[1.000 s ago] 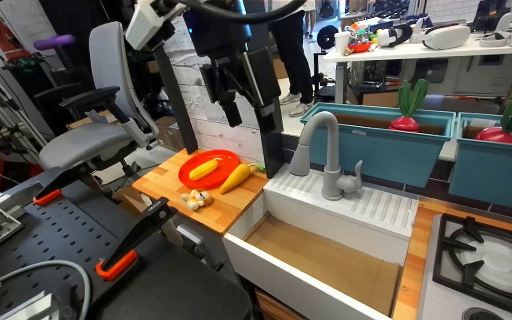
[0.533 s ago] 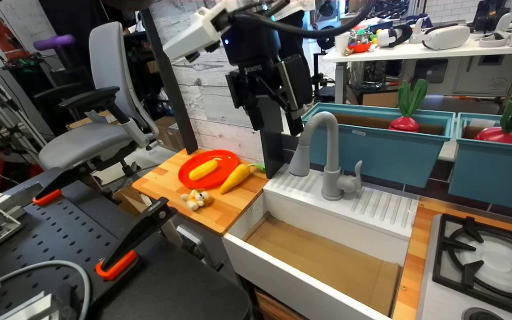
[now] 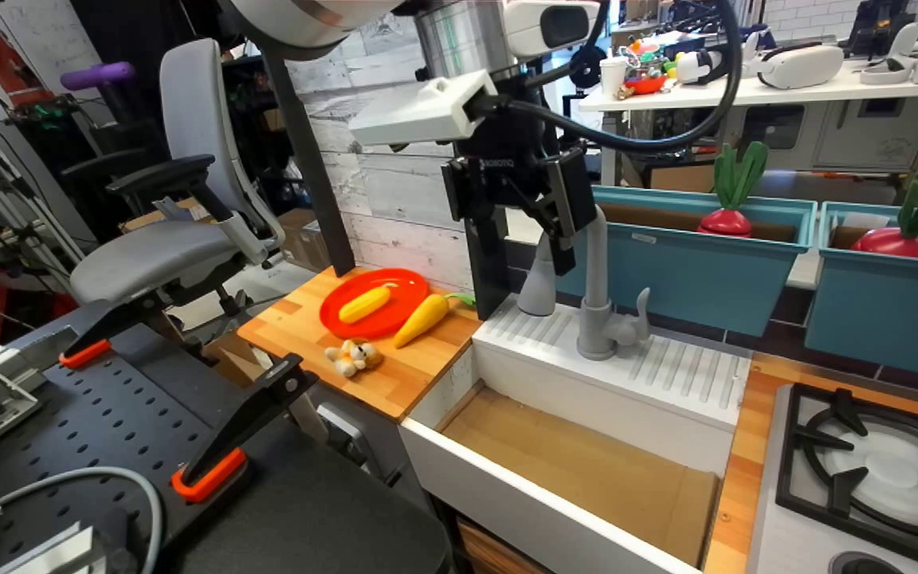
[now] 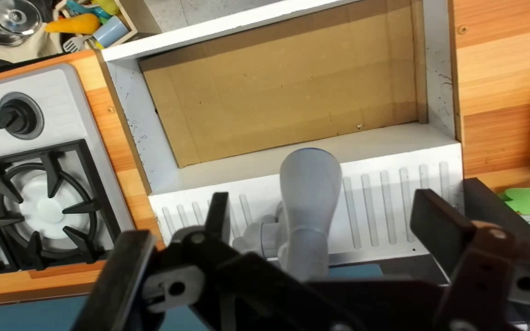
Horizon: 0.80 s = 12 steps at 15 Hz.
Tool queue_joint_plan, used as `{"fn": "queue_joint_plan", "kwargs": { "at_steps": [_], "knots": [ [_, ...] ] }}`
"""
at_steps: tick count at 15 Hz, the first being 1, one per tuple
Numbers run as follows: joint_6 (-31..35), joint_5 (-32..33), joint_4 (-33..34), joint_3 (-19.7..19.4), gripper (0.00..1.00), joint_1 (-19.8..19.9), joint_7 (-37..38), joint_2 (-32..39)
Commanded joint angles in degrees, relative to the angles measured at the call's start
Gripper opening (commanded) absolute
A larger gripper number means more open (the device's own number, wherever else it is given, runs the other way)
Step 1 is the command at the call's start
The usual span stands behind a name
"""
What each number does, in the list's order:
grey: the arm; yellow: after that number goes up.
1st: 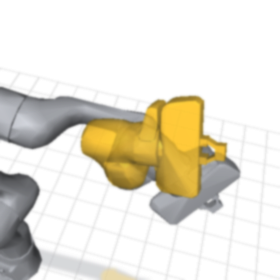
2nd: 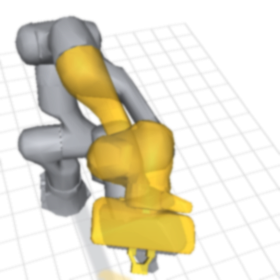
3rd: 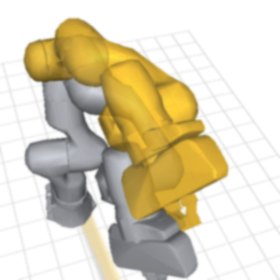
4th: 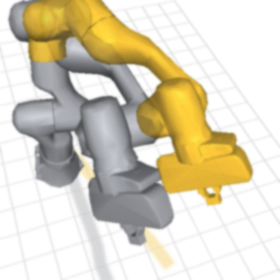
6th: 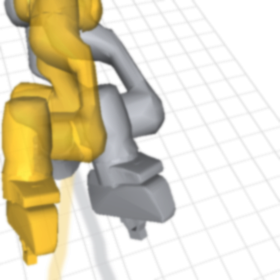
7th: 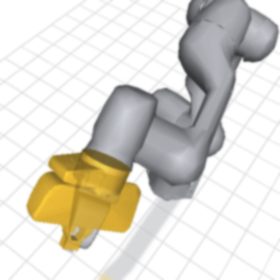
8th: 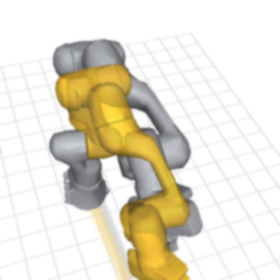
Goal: Pick up the corn from the counter and put it on the orange plate, then move the tap to the left, then pick up the plush toy from the right side of the counter and put it on the left
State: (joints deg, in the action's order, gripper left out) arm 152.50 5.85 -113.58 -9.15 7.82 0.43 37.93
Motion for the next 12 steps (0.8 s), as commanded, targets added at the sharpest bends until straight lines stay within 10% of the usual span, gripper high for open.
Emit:
{"fn": "queue_joint_plan", "kwargs": {
  "at_steps": [1,2,10,11,12],
  "knots": [
    [-1.3,-2.1,1.3,1.7,1.00,3.6,-4.2,0.1],
    [-1.3,-2.4,1.4,1.9,0.75,4.1,-4.8,0.4],
    [-2.0,-2.7,4.1,3.2,0.19,4.0,-5.9,2.7],
    [-2.2,-2.7,4.3,3.5,0.62,4.0,-5.9,2.7],
    [-2.3,-2.8,4.8,3.7,0.58,4.0,-6.0,2.8]
  ]
}}
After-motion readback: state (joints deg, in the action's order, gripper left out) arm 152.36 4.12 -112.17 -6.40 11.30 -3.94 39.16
